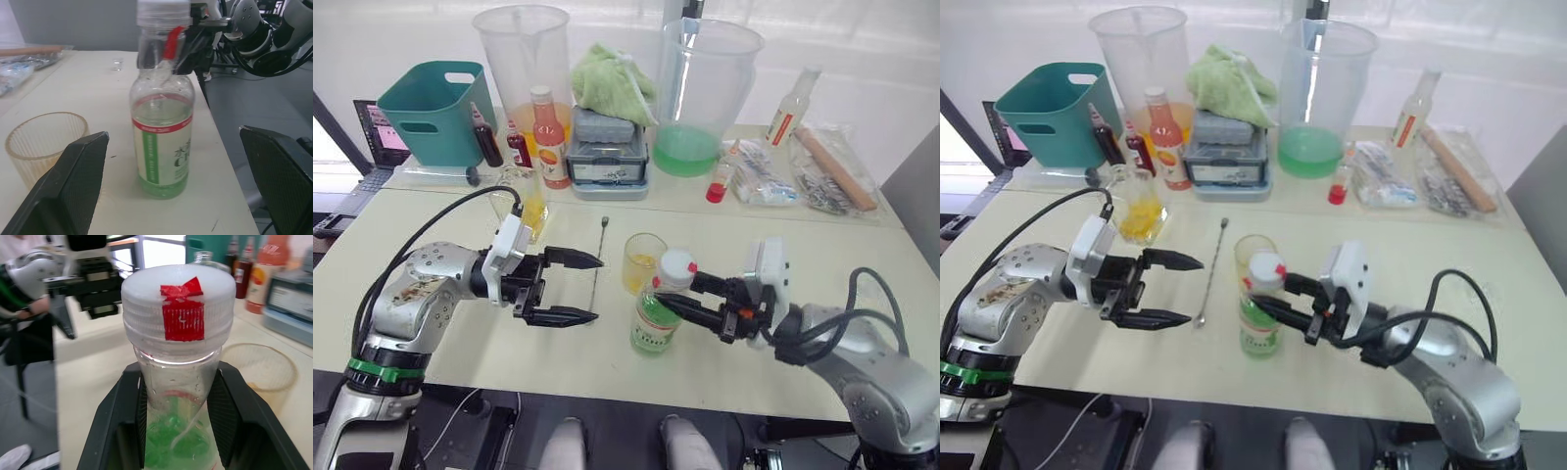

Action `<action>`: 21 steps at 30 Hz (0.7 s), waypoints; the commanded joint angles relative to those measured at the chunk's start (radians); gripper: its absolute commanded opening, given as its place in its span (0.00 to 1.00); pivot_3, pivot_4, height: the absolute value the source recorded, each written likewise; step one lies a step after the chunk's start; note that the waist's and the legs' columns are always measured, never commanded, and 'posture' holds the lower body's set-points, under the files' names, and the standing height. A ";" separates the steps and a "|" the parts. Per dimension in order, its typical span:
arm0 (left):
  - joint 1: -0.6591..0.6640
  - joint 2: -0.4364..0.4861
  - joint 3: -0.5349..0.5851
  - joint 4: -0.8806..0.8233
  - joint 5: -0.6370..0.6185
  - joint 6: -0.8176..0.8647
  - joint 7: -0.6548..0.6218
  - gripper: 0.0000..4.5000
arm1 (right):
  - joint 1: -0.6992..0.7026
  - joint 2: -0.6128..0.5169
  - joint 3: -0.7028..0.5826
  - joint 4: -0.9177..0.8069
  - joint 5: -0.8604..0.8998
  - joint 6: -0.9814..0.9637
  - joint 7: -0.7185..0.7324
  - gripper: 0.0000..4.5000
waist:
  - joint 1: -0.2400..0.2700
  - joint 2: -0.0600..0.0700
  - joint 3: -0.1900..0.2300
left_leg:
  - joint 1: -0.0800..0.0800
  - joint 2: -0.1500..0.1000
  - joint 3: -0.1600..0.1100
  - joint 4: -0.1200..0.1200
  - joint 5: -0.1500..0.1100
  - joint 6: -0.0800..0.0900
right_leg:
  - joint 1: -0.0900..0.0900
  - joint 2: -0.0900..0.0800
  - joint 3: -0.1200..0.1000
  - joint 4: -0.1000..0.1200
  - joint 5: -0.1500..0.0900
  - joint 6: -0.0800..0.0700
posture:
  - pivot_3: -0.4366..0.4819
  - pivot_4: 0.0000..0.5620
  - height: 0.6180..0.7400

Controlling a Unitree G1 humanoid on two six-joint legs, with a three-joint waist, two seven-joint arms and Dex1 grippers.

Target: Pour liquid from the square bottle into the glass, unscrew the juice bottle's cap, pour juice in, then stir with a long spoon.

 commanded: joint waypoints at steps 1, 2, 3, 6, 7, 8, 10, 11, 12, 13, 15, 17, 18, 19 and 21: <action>-0.027 -0.007 0.000 0.012 0.015 -0.027 -0.028 1.00 | 0.009 0.021 0.023 -0.066 -0.034 -0.042 -0.070 0.27 | -0.002 0.000 0.000 | 0.000 0.000 0.000 0.000 0.000 0.000 | 0.000 0.000 0.000 0.001 0.000 0.000 | 0.48 0.27 0.86; -0.028 -0.009 0.000 0.015 0.018 -0.029 -0.031 1.00 | 0.011 0.022 0.027 -0.069 -0.038 -0.044 -0.076 0.27 | -0.002 0.000 0.000 | 0.000 0.000 0.000 0.000 0.000 0.000 | 0.000 0.000 0.000 0.001 0.000 0.000 | 0.48 0.27 0.86; -0.030 -0.012 -0.001 0.022 0.023 -0.035 -0.034 1.00 | 0.014 0.020 0.029 -0.071 -0.041 -0.046 -0.080 0.27 | -0.001 0.000 0.000 | 0.000 0.000 0.000 0.000 0.000 0.000 | 0.000 0.000 0.000 0.000 0.000 0.000 | 0.48 0.27 0.86; -0.030 -0.018 -0.002 0.030 0.033 -0.042 -0.044 1.00 | 0.043 0.001 0.034 -0.070 -0.060 -0.043 -0.094 0.27 | 0.004 0.000 0.000 | 0.000 0.000 0.000 0.000 0.000 0.000 | 0.000 0.000 0.000 0.000 0.000 0.000 | 0.48 0.27 0.86; -0.030 -0.019 0.000 0.033 0.035 -0.044 -0.046 1.00 | 0.047 0.000 0.031 -0.068 -0.047 -0.034 -0.099 0.27 | 0.004 0.000 0.000 | 0.000 0.000 0.000 0.000 0.000 0.000 | 0.001 0.000 0.000 0.000 0.000 0.000 | 0.48 0.27 0.86; -0.030 -0.020 0.003 0.034 0.036 -0.046 -0.045 1.00 | 0.047 -0.002 0.029 -0.066 -0.035 -0.027 -0.101 0.27 | 0.004 0.000 0.000 | 0.000 0.000 0.000 0.000 0.000 0.000 | 0.001 0.000 0.000 0.000 0.000 0.000 | 0.48 0.27 0.86; -0.026 -0.022 0.007 0.035 0.041 -0.052 -0.035 1.00 | 0.040 -0.010 0.025 -0.052 -0.022 -0.020 -0.099 0.27 | 0.005 0.000 0.000 | 0.000 0.000 0.000 0.000 0.000 0.000 | 0.001 0.000 0.000 0.000 0.000 0.000 | 0.48 0.27 0.86; -0.022 -0.023 0.010 0.031 0.042 -0.054 -0.028 1.00 | 0.035 -0.015 0.023 -0.046 -0.017 -0.019 -0.096 0.38 | 0.005 0.000 0.000 | 0.000 0.000 0.000 0.000 0.000 0.000 | 0.001 0.000 0.000 0.000 0.000 0.000 | 0.48 0.27 0.86; -0.013 -0.022 0.015 0.022 0.041 -0.051 -0.021 1.00 | 0.029 -0.021 0.020 -0.038 -0.007 -0.016 -0.090 0.49 | 0.005 0.000 0.000 | 0.000 0.000 0.000 0.000 0.000 0.000 | 0.001 0.000 0.000 0.000 0.000 0.000 | 0.48 0.27 0.86; 0.001 -0.020 0.020 0.008 0.037 -0.048 -0.014 1.00 | 0.022 -0.029 0.015 -0.032 0.006 -0.012 -0.082 0.55 | 0.005 0.000 0.000 | 0.000 0.000 0.000 0.000 0.000 0.000 | 0.001 0.000 0.000 0.000 0.000 0.000 | 0.48 0.27 0.86; 0.028 -0.013 0.033 -0.016 0.031 -0.042 -0.002 1.00 | 0.008 -0.047 0.007 -0.024 0.035 -0.003 -0.065 0.71 | 0.003 0.000 0.000 | 0.000 0.000 0.000 0.000 0.000 0.000 | 0.002 0.000 0.000 0.000 0.000 0.000 | 0.48 0.27 0.86; 0.057 -0.006 0.049 -0.038 0.027 -0.039 0.012 1.00 | -0.012 -0.071 -0.005 -0.014 0.069 0.006 -0.041 0.87 | 0.003 0.000 0.000 | 0.000 0.000 0.000 0.000 0.000 0.000 | 0.001 0.000 0.000 0.000 0.000 0.000 | 0.48 0.27 0.86; 0.071 -0.003 0.056 -0.048 0.026 -0.038 0.019 1.00 | -0.022 -0.086 -0.012 -0.006 0.085 0.010 -0.022 0.94 | 0.003 0.000 0.000 | 0.000 0.000 0.000 0.000 0.000 0.000 | 0.001 0.000 0.000 0.000 0.000 0.000 | 0.48 0.27 0.86; 0.085 -0.001 0.064 -0.061 0.024 -0.035 0.029 1.00 | -0.033 -0.108 -0.022 0.005 0.103 0.013 0.006 0.99 | 0.004 0.000 0.000 | 0.000 0.000 0.000 0.000 0.000 0.000 | 0.001 0.000 0.000 0.000 0.000 0.000 | 0.48 0.27 0.86; 0.113 0.004 0.082 -0.091 0.016 -0.026 0.051 1.00 | -0.057 -0.154 -0.041 0.043 0.121 0.001 0.074 0.99 | 0.005 0.000 0.000 | 0.000 0.000 0.000 0.000 0.000 0.000 | 0.002 0.000 0.000 -0.001 0.000 0.000 | 0.48 0.27 0.86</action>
